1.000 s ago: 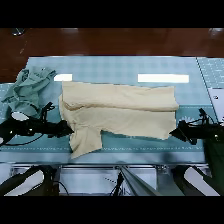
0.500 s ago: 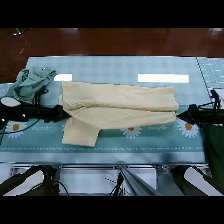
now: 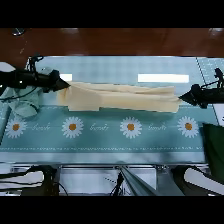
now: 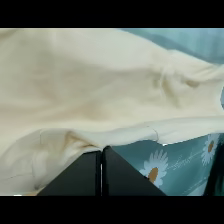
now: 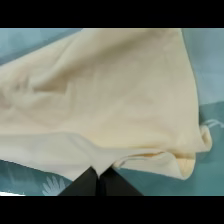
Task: Fold the shirts.
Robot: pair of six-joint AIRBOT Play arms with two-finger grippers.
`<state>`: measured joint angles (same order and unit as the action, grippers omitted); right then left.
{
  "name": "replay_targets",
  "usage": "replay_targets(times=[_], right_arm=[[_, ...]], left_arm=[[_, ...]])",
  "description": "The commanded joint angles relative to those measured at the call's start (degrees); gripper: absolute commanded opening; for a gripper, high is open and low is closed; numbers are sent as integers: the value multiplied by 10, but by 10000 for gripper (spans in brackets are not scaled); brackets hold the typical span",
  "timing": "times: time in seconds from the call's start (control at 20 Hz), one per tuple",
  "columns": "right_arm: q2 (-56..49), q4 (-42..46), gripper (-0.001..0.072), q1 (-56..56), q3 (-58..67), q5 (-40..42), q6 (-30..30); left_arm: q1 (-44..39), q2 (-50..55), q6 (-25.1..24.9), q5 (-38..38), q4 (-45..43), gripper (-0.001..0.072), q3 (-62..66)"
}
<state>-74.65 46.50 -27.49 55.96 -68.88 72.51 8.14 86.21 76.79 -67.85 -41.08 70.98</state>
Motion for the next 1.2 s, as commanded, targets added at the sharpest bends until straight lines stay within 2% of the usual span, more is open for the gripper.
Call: replay_targets(times=[0.0,0.2,0.45,0.75,0.8,0.85,0.9,1.05,1.15], right_arm=[[-63,-5,17,8,42,14,12],[-99,-5,17,8,60,34,11],[-136,-30,17,8,65,59,7],[-154,-97,20,8,65,103,-6],[-154,-103,184,8,65,109,-6],[-154,-107,502,8,65,108,-7],[-153,-108,636,8,67,98,-12],[-153,-80,636,-17,105,15,-18],[-146,-62,635,-52,115,-26,-16]], left_arm=[[-16,85,43,-34,2,37,112],[-18,145,64,-43,2,37,170],[-18,179,64,-2,2,37,173],[-37,209,36,8,2,52,173],[-43,209,36,12,2,299,173],[-46,209,33,2,2,698,175],[-44,209,32,-19,-7,705,184],[-8,198,58,-121,-85,699,229],[24,156,73,-136,-142,698,230]])
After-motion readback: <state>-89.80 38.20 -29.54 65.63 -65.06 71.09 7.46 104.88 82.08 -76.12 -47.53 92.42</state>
